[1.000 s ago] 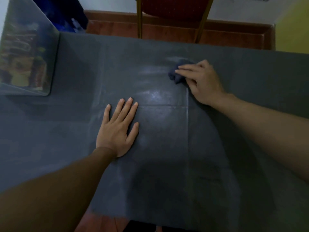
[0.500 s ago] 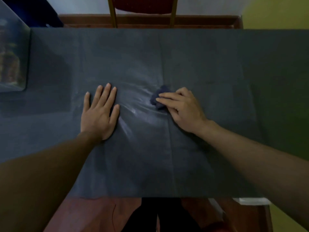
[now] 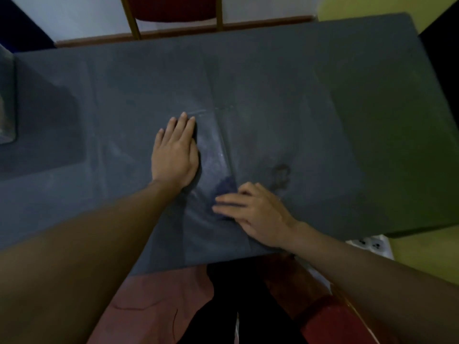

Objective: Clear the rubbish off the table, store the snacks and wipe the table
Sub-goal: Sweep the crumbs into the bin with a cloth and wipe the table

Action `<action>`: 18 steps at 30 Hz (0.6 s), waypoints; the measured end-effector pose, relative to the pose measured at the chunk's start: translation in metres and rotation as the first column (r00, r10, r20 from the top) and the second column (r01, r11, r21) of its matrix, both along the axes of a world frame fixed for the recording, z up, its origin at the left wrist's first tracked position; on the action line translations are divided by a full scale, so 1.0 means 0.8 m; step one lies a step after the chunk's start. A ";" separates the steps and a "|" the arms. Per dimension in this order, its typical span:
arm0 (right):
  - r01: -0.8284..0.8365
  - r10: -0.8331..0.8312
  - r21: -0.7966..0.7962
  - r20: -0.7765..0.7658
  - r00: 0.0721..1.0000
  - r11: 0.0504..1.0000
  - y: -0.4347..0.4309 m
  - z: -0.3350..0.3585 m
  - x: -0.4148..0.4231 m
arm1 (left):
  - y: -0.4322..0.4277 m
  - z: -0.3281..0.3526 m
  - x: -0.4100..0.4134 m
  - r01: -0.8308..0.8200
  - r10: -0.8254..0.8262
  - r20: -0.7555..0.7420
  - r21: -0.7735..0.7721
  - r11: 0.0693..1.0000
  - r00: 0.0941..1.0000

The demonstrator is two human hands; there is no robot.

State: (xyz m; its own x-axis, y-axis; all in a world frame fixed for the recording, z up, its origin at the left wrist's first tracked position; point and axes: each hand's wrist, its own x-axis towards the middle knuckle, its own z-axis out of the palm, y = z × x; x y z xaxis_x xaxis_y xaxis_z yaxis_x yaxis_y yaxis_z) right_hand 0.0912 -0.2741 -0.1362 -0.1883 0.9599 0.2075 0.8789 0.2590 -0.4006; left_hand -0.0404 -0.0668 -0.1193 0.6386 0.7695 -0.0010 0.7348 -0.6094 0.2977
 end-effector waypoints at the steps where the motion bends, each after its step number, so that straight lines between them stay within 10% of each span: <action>1: -0.060 0.060 -0.005 0.008 0.998 0.998 -0.020 0.000 -0.004 | -0.006 -0.001 0.013 -0.012 0.012 0.012 -0.018 1.000 1.000; 6: -0.164 0.159 0.034 0.120 0.980 0.986 -0.039 0.001 0.037 | -0.044 -0.016 0.054 -0.016 0.014 -0.098 -0.023 1.000 0.995; 13: 0.347 -0.349 0.049 0.032 0.937 0.937 0.008 0.000 0.094 | -0.044 -0.019 0.055 0.008 -0.006 -0.167 0.010 1.000 0.986; 18: -0.019 0.019 -0.002 0.062 0.998 1.000 -0.075 -0.001 0.044 | -0.043 -0.020 0.056 0.007 -0.005 -0.175 0.009 1.000 0.985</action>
